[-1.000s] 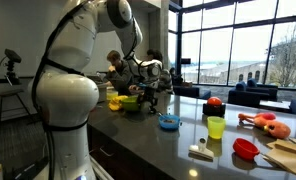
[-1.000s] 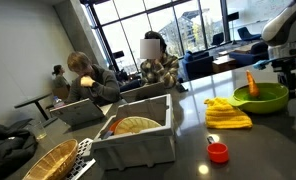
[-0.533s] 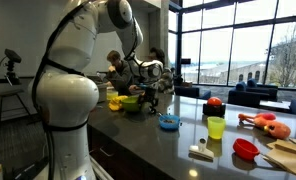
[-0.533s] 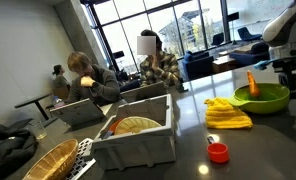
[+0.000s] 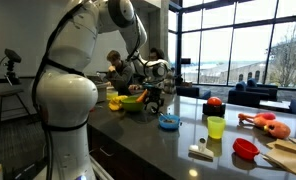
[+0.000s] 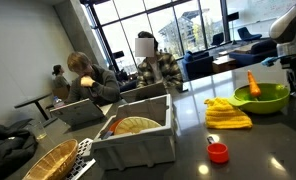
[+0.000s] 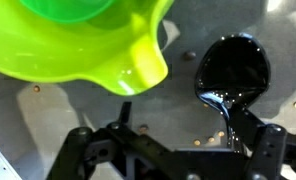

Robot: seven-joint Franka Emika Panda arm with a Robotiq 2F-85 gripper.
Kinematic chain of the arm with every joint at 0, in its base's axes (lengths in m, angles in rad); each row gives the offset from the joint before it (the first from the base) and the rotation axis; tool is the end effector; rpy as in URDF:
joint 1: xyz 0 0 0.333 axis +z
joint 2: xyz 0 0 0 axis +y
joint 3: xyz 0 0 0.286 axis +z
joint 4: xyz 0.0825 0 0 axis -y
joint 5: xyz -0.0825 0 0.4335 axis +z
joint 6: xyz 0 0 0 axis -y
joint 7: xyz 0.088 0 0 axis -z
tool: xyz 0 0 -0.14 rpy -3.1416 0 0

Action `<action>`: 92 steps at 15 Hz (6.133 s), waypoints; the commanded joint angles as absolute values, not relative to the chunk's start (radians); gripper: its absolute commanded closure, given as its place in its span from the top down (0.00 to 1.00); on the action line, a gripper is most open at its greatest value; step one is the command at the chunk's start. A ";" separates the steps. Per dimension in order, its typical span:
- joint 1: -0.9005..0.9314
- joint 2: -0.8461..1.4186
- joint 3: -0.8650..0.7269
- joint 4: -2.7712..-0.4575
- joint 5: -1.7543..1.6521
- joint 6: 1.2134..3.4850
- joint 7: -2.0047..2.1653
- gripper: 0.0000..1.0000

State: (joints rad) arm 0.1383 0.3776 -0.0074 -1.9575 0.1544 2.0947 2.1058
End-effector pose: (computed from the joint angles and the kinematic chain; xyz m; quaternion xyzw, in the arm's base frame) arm 0.5982 0.0906 0.1717 0.5067 -0.8517 -0.1065 0.0811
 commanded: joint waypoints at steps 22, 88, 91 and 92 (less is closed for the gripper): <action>0.065 0.269 -0.022 -2.008 0.183 2.103 2.002 1.00; 0.018 0.318 -0.043 -2.018 0.287 2.088 1.908 1.00; 0.019 0.327 -0.040 -2.016 0.289 2.085 1.906 1.00; 0.020 0.331 -0.039 -2.015 0.291 2.084 1.904 1.00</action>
